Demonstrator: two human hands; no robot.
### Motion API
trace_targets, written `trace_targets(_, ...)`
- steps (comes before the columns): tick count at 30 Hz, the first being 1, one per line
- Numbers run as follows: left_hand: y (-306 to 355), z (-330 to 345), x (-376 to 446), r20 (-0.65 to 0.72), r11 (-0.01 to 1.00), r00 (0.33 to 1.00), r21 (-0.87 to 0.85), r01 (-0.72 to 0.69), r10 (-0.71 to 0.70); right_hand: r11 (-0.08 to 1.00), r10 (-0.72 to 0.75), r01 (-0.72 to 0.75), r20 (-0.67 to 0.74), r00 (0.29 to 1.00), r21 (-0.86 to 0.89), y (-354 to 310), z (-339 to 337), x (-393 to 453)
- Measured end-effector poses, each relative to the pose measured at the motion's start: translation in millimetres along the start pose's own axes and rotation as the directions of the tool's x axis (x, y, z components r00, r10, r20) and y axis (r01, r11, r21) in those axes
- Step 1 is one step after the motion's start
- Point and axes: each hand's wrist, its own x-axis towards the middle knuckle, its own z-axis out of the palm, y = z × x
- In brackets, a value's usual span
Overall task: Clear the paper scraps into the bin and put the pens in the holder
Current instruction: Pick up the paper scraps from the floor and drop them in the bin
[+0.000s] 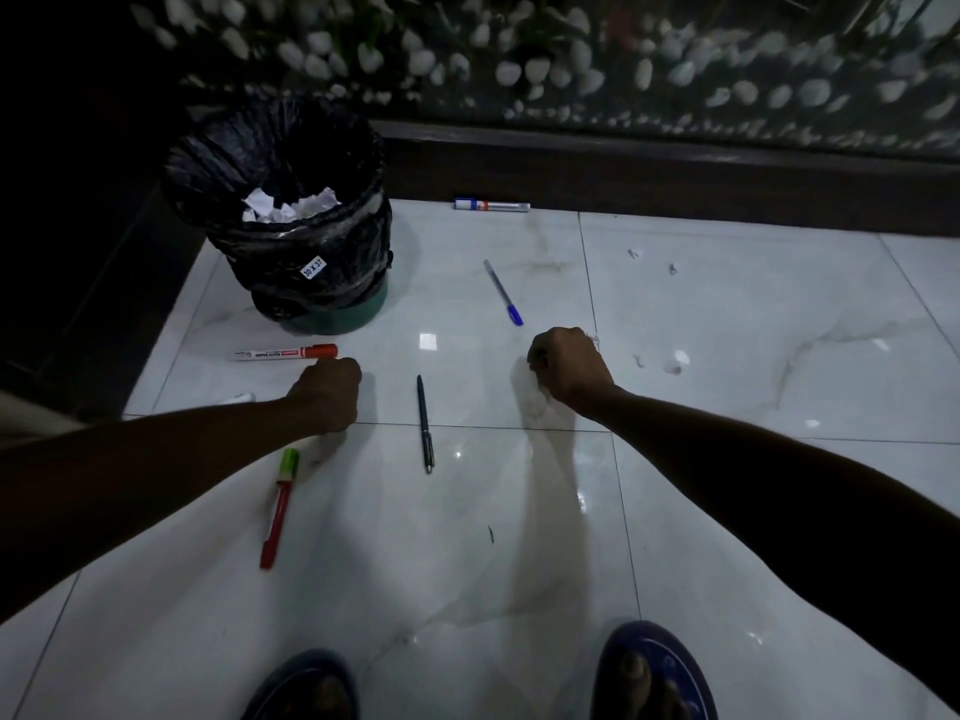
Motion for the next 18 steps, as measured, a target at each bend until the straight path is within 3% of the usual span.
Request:
trace_targets(4, -1.7, -6.4, 0.2, 0.042, 0.996, 0.999, -0.084, -0.007, 0.010, 0.998, -0.004, 0.005, 0.014, 1.000, -0.069, -1.8, -2.0, -1.3)
trace_targets(8, 12.5, -25.6, 0.5, -0.034, 0.989, 0.999, -0.146, -0.024, 0.019, 0.998, 0.053, -0.051, -0.043, 0.998, 0.046, 5.8, -1.7, 0.7)
trace_targets(11, 36.8, -47.9, 12.1, -0.069, 0.940, 0.997, -0.340, 0.002, -0.027, 0.988, 0.140, -0.131, -0.118, 0.983, 0.088, 19.4, -10.8, 8.1)
trace_targets(15, 73.0, -65.0, 26.4, -0.115, 0.781, 0.993, -0.619, -0.084, 0.015, 0.968, 0.246, -0.236, -0.147, 0.958, 0.085, 42.9, -26.5, 16.8)
trace_targets(18, 100.8, -70.8, 24.5, -0.063, 0.792, 0.992, -0.598, -0.124, 0.108, 0.982, 0.189, -0.187, -0.073, 0.979, 0.034, 49.3, -32.7, 20.6)
